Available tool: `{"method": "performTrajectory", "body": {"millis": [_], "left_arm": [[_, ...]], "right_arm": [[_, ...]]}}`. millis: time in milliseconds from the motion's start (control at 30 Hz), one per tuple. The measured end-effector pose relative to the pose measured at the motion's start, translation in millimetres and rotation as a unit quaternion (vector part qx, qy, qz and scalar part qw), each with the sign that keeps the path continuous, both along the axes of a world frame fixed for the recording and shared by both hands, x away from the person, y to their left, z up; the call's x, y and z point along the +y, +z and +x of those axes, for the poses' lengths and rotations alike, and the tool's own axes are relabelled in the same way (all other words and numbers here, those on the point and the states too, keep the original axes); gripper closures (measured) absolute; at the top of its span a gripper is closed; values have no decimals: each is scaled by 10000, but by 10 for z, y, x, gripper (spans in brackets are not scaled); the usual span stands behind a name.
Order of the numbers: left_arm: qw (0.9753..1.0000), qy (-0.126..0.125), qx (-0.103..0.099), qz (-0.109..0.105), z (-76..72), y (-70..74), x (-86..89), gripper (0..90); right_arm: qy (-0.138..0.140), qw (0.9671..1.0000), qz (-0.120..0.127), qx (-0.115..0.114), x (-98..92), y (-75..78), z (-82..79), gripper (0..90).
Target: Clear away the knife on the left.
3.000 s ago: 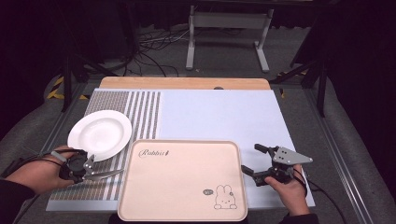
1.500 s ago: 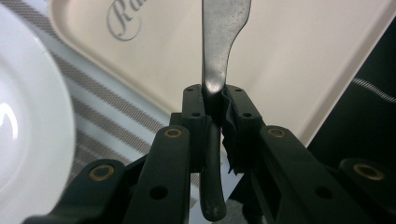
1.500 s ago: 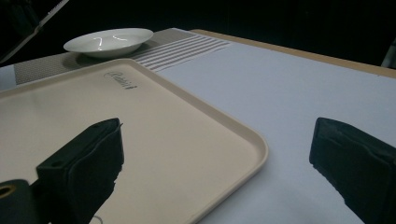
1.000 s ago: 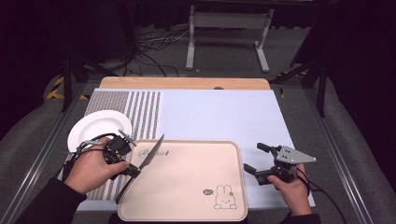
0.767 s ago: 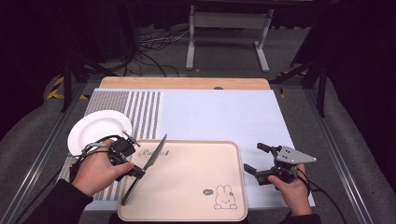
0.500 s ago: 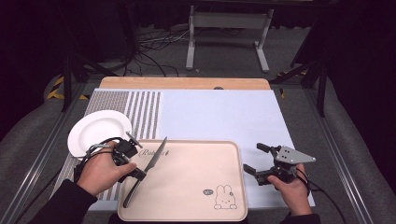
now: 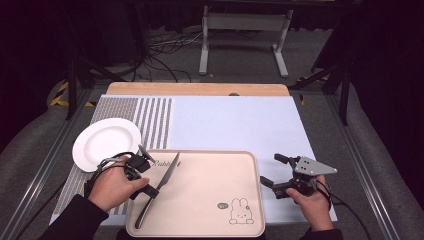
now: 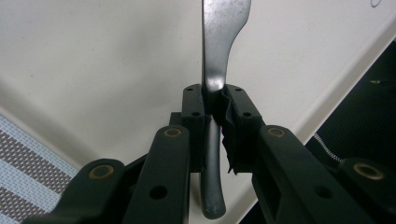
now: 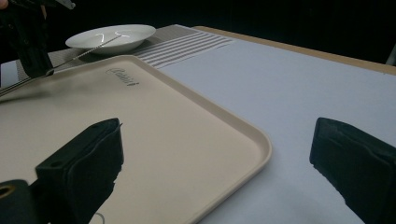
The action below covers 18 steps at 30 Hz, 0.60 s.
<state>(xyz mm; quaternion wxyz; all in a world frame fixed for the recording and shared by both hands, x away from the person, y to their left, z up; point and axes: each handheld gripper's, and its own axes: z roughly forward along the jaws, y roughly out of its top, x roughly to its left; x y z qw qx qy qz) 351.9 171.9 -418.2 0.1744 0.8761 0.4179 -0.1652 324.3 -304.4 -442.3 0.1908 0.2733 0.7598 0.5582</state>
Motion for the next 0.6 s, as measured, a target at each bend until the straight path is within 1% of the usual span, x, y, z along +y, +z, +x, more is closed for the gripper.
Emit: {"method": "performTrajectory", "body": {"millis": [33,167,233,267,333,367,500,567,600], "left_arm": [[10000,71,3,-3,0,-20,-1,798],[9999,82,105,-14,6,-84,5,798],[9999,74,89,-24,7,-91,6,798],[9999,109,107,-60,7,-108,9,798],[9999,98,122,-72,17,-118,19,798],[9998,148,130,-92,18,-132,27,798],[9996,233,155,-74,20,-170,46,798],[9996,234,162,-63,21,-180,48,797],[9997,194,167,-13,20,-186,45,797]], "right_arm": [[1,10000,1,-3,0,1,-2,33],[-1,10000,7,0,-3,1,-1,33],[0,10000,5,3,-2,0,1,33],[3,10000,1,3,0,0,1,33],[10,10000,-9,1,2,-1,1,33],[12,10000,-9,4,4,-2,0,33],[3,10000,-5,5,2,-2,1,32],[5,10000,-13,7,5,-3,1,32],[5,10000,-13,7,5,-3,1,32]]}}
